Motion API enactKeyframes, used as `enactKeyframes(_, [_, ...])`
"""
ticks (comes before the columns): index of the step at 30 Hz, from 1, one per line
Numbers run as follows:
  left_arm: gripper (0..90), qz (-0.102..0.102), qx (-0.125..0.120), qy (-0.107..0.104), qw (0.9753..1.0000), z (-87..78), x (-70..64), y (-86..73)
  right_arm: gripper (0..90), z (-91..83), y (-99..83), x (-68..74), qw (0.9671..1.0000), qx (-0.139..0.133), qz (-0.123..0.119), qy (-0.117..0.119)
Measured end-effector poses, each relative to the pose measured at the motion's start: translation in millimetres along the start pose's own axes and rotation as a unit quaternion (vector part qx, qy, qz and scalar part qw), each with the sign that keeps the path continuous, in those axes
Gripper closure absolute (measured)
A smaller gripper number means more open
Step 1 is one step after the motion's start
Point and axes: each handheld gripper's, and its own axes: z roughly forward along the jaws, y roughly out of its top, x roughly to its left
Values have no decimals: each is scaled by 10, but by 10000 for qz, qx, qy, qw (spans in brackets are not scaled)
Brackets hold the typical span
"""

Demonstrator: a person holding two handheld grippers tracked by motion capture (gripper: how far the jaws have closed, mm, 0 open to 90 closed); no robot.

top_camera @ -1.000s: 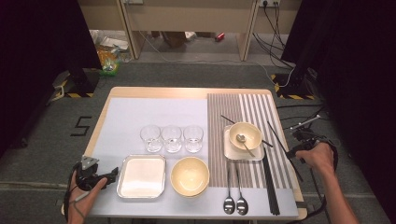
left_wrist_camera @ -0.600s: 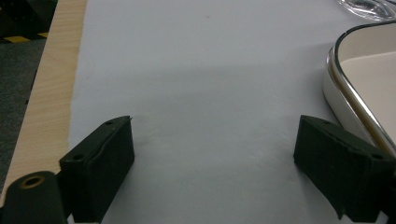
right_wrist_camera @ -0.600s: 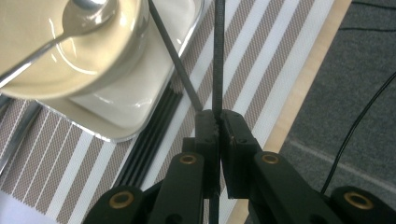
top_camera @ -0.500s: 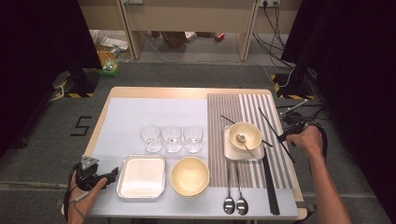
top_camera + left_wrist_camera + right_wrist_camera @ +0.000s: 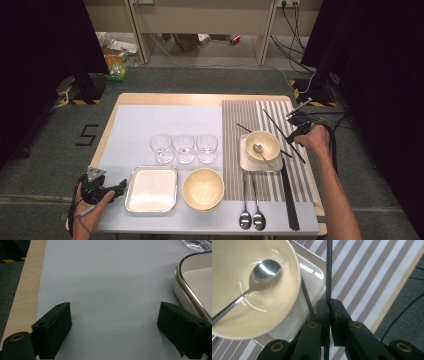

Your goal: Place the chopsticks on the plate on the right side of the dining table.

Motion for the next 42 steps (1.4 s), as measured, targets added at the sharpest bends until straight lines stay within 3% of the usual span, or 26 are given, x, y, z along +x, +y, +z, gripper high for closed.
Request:
enactKeyframes(8, [112,3,2,-3,10000,-1,0,0,862,182,211,124,9995,92,-282,-66])
enactKeyframes(15, [112,-3,-4,-6,10000,0,0,0,862,265,276,94,9991,154,-383,-135])
enactKeyframes(22, [112,-1,-2,-5,10000,0,0,0,862,299,286,-16,9990,124,-433,-26])
enactKeyframes(30, [112,-1,-2,-5,10000,0,0,0,861,353,274,-24,9980,207,-588,72])
enactKeyframes(42, [112,2,0,-5,10000,0,0,0,861,445,193,-68,9974,159,-506,495])
